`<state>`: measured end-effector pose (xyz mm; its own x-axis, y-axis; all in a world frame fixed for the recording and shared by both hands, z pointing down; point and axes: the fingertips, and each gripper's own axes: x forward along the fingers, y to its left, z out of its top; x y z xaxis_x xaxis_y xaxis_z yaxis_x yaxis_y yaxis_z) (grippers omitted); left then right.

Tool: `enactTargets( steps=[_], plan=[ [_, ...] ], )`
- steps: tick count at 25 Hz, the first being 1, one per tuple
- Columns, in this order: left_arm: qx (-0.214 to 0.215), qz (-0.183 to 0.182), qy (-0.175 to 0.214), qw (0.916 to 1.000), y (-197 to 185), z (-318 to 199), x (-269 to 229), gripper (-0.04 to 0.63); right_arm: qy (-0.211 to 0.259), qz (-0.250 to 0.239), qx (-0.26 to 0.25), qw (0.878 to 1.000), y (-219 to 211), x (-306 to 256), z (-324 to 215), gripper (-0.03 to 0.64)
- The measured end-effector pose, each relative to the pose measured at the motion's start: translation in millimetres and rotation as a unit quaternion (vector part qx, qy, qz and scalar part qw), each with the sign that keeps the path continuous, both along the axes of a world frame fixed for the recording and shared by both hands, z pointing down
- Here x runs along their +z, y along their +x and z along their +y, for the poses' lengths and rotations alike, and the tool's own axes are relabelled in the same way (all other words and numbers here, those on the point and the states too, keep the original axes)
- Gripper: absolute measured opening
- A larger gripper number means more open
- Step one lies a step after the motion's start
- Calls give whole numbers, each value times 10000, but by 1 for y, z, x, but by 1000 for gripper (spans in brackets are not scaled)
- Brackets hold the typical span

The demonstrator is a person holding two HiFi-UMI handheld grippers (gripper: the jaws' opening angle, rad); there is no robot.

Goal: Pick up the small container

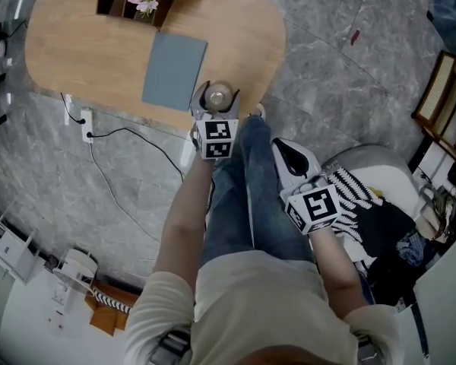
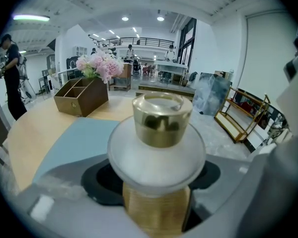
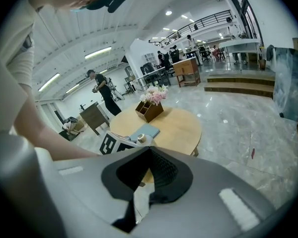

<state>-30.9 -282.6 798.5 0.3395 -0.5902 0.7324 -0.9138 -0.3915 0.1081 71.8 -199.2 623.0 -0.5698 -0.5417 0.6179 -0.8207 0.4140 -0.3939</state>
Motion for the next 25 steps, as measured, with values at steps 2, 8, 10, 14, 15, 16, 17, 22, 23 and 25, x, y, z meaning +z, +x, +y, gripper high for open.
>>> enactTargets(
  steps=[2, 8, 10, 14, 15, 16, 17, 22, 23, 25],
  plan=[
    [20, 45, 10, 10000, 0, 9, -13, 348, 102, -8, 51, 9999, -2, -8, 2, 2],
    [33, 203, 61, 9998, -8, 44, -57, 348, 477, -3, 110, 9988, -11, -42, 13, 2],
    [14, 256, 101, 9996, -11, 55, -74, 348, 591, 6, 142, 9982, -14, -55, 18, 2],
    [-25, 384, 176, 9991, -16, 76, -110, 348, 792, 33, 148, 9967, -20, -78, 33, 2],
    [-22, 410, 200, 9990, -18, 82, -118, 348, 840, 43, 142, 9964, -23, -83, 37, 2],
    [-15, 440, 228, 9988, -21, 87, -128, 348, 895, 53, 137, 9959, -26, -89, 40, 2],
    [-8, 474, 263, 9985, -24, 92, -137, 348, 954, 63, 134, 9953, -30, -95, 44, 2],
    [-34, 637, 494, 9967, -35, 114, -187, 348, 1253, 98, 137, 9920, -43, -126, 62, 2],
    [-47, 666, 516, 9964, -38, 118, -196, 348, 1310, 108, 134, 9912, -45, -132, 65, 2],
    [-106, 747, 532, 9957, -43, 129, -213, 348, 1410, 129, 117, 9899, -50, -143, 74, 2]
  ],
)
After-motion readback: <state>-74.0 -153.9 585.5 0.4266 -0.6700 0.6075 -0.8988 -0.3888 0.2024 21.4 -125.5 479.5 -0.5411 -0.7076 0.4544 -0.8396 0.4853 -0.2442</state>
